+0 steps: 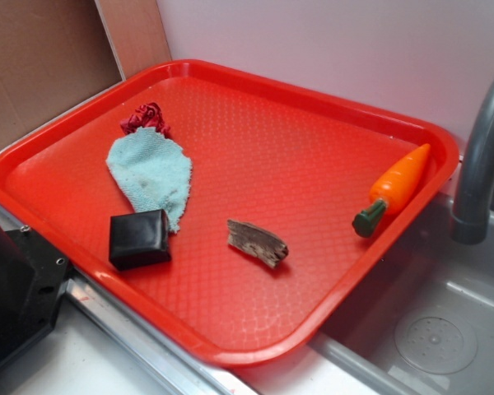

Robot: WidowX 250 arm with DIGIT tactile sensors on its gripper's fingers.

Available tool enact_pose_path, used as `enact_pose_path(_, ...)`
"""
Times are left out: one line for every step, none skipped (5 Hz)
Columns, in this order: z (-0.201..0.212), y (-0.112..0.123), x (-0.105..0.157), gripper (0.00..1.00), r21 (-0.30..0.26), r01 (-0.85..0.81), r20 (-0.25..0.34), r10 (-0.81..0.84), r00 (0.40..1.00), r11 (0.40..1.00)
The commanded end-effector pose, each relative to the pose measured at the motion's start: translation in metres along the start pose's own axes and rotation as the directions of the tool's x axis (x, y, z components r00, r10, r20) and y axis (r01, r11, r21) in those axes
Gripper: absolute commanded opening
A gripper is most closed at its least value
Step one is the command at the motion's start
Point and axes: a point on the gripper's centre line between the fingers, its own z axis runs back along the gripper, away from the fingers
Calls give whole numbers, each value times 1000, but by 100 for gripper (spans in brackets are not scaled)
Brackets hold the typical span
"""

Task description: Grab the wood chip.

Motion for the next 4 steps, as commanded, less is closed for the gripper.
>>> enact_pose_path(0, 0, 0, 100, 0, 0, 0, 0, 1000, 1000)
enact_pose_path(-2, -3, 4, 100, 12, 81, 20, -81, 997, 997)
enact_pose_path(-15, -10, 19, 100, 9, 256, 19, -256, 966, 967)
enact_pose_path(-30, -22, 28, 100, -16, 439, 19, -439, 898, 898)
